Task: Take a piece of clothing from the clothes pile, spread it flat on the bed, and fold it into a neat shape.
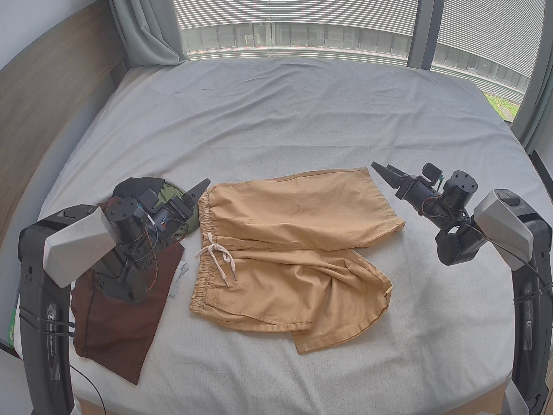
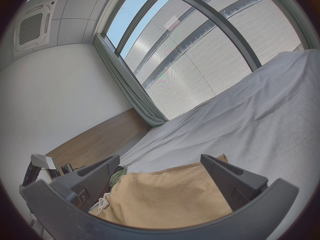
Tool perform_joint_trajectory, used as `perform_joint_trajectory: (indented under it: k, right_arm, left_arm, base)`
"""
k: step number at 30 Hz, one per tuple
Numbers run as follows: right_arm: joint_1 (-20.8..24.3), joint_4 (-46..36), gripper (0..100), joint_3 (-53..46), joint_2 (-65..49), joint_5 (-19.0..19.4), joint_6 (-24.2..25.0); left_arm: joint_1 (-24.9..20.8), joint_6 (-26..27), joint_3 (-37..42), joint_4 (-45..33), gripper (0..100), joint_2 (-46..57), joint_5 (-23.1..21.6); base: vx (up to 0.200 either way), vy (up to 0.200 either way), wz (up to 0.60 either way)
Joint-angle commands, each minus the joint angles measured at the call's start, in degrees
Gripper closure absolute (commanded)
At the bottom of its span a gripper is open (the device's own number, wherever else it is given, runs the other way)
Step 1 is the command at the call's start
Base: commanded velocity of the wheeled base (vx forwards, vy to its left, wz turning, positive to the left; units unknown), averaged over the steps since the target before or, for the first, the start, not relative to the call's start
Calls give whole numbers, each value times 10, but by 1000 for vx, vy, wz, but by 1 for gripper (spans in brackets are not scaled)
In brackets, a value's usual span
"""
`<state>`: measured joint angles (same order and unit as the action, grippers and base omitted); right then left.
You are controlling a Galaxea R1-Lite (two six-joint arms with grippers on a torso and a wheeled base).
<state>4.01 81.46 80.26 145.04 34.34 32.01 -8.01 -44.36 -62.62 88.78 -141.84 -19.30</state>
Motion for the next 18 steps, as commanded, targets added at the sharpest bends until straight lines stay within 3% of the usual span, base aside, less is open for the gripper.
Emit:
perform_joint_trajectory:
  k: [1,4,11,18]
  right_arm:
    - [4,42,0,-99,-56,0,-2]
    - [7,69,0,-150,-74,0,-9]
    - [19,70,0,-265,-131,1,-75]
    - [46,70,0,-365,-208,1,-84]
  left_arm:
    - [1,22,83,2,0,71,-7]
    - [2,31,112,2,0,95,-17]
    - [7,44,187,2,0,162,-52]
    - [23,66,244,2,0,242,-90]
  base:
    - [0,0,0]
    - [0,0,0]
    - [0,0,0]
    - [0,0,0]
